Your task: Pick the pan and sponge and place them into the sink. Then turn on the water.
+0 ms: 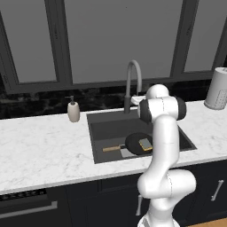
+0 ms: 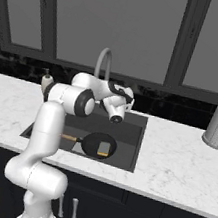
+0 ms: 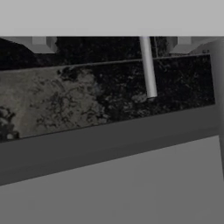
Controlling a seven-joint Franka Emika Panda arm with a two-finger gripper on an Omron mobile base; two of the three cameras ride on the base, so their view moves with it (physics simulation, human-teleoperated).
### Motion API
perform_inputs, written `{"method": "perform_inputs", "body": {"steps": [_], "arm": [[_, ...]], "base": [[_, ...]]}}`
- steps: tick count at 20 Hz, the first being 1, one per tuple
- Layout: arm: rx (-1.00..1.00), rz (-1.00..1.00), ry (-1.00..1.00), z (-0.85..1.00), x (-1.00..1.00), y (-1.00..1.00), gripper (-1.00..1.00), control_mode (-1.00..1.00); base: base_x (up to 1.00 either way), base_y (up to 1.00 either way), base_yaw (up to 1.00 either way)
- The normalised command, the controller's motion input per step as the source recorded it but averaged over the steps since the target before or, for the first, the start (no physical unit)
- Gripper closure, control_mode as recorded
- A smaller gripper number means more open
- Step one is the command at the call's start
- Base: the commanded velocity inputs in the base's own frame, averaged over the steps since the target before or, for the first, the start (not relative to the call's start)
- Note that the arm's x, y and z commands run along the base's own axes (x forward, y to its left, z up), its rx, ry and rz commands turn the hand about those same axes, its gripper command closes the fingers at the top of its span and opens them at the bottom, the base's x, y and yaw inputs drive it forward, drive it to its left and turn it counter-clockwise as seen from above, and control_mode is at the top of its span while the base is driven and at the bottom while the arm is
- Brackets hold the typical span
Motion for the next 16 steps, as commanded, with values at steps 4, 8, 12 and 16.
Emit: {"method": "perform_inputs", "body": {"steps": [4, 8, 12, 16], "arm": [[0.00, 0.00, 0.00, 0.00, 0.15, 0.00, -1.00, -1.00], [0.00, 0.00, 0.00, 0.00, 0.13, 0.00, -1.00, -1.00], [0.00, 0.00, 0.00, 0.00, 0.08, 0.00, -1.00, -1.00], [0.00, 0.00, 0.00, 0.00, 0.02, 0.00, -1.00, -1.00]], "base": [[0.00, 0.00, 0.00], [0.00, 0.00, 0.00], [0.00, 0.00, 0.00], [0.00, 0.00, 0.00]]}}
